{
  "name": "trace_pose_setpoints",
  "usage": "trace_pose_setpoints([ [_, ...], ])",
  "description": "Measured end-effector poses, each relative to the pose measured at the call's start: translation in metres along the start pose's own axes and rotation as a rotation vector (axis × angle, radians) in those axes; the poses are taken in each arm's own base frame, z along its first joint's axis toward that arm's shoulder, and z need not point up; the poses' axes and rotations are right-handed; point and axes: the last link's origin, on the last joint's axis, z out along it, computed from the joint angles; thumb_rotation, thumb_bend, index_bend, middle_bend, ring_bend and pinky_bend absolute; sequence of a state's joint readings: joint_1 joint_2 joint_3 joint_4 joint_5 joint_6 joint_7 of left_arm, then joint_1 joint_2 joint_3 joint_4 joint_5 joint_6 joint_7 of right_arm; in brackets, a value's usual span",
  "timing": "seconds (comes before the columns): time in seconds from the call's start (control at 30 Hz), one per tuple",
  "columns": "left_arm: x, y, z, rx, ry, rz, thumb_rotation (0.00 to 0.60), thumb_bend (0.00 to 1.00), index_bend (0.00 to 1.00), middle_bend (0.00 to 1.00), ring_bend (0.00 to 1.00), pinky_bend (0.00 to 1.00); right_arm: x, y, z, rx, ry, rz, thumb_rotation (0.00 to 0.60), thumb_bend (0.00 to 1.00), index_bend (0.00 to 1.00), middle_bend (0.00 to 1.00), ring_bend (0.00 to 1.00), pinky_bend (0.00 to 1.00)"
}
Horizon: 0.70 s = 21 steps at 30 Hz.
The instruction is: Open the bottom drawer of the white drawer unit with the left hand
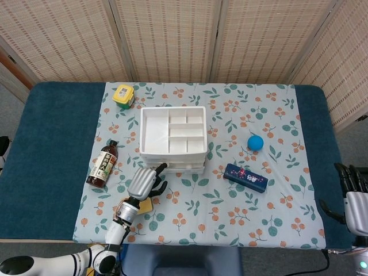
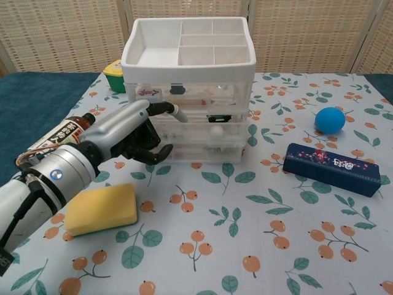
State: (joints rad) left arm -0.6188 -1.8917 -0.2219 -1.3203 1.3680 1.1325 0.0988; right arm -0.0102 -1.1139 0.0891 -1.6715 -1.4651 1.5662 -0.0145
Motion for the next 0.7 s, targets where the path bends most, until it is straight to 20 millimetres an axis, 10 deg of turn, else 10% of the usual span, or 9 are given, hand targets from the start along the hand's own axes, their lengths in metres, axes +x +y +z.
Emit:
trace_pose_setpoints([
  [0.7, 0.0015, 0.0072, -0.0014, -0.042, -0.058, 0.050, 0.600, 0.45, 0.33, 1.00, 1.00, 1.00, -0.0023, 0.0036, -0.0002, -0.010, -0.005, 0.011, 0.600, 0.26, 0.00, 0.08, 0.05, 0.12],
])
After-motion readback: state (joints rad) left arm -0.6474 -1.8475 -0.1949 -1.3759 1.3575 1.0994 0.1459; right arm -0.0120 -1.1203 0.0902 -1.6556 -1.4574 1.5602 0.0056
